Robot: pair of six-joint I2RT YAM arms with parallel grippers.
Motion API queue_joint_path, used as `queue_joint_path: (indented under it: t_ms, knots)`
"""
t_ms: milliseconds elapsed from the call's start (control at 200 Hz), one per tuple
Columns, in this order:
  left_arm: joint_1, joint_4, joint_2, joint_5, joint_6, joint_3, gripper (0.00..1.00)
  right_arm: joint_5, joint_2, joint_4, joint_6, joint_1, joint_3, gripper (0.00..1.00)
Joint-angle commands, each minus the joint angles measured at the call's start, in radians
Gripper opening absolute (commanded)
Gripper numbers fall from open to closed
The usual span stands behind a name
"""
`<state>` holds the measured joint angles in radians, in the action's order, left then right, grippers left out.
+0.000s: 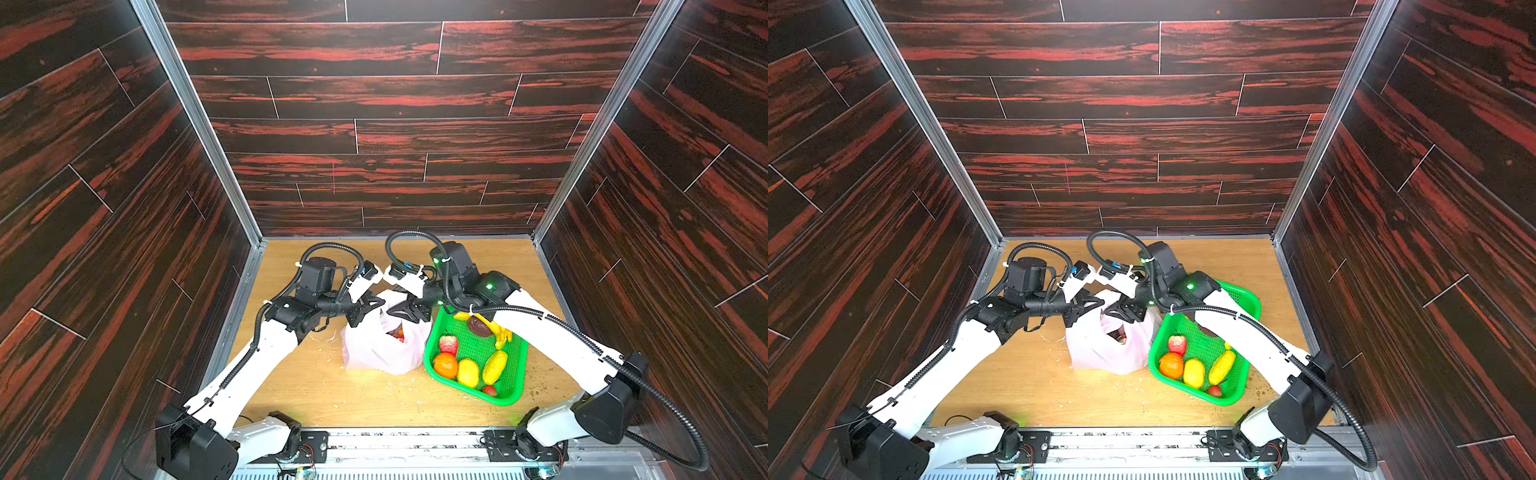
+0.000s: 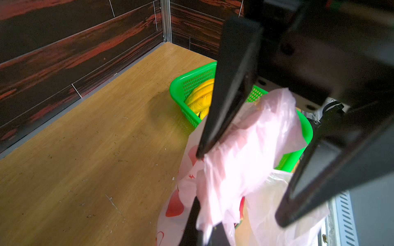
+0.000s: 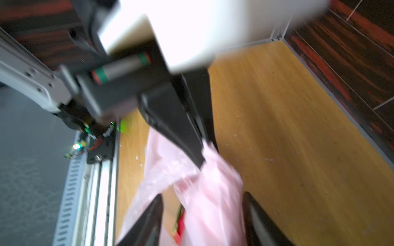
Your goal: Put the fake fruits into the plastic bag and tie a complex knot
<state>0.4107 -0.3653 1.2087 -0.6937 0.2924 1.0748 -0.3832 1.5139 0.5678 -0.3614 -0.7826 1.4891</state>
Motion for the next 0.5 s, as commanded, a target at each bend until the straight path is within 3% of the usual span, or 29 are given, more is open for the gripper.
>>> queue_joint_path:
  t_ms: [0, 250, 371, 496]
  knots:
    - [0.001, 0.009, -0.041, 0.0, 0.026, -0.003, 0.0, 0.004, 0.043, 0.027, -0.018, -0.006, 0.022, 0.55]
    - [0.0, 0.023, -0.058, 0.008, 0.027, -0.019, 0.0, 0.027, 0.045, 0.024, -0.007, -0.006, 0.001, 0.49]
    - [0.0, 0.024, -0.055, 0.005, 0.027, -0.019, 0.0, 0.012, 0.042, 0.02, 0.002, -0.006, 0.005, 0.32]
    - [0.0, 0.039, -0.063, 0.011, 0.015, -0.02, 0.0, 0.017, 0.033, 0.017, 0.003, -0.006, -0.003, 0.07]
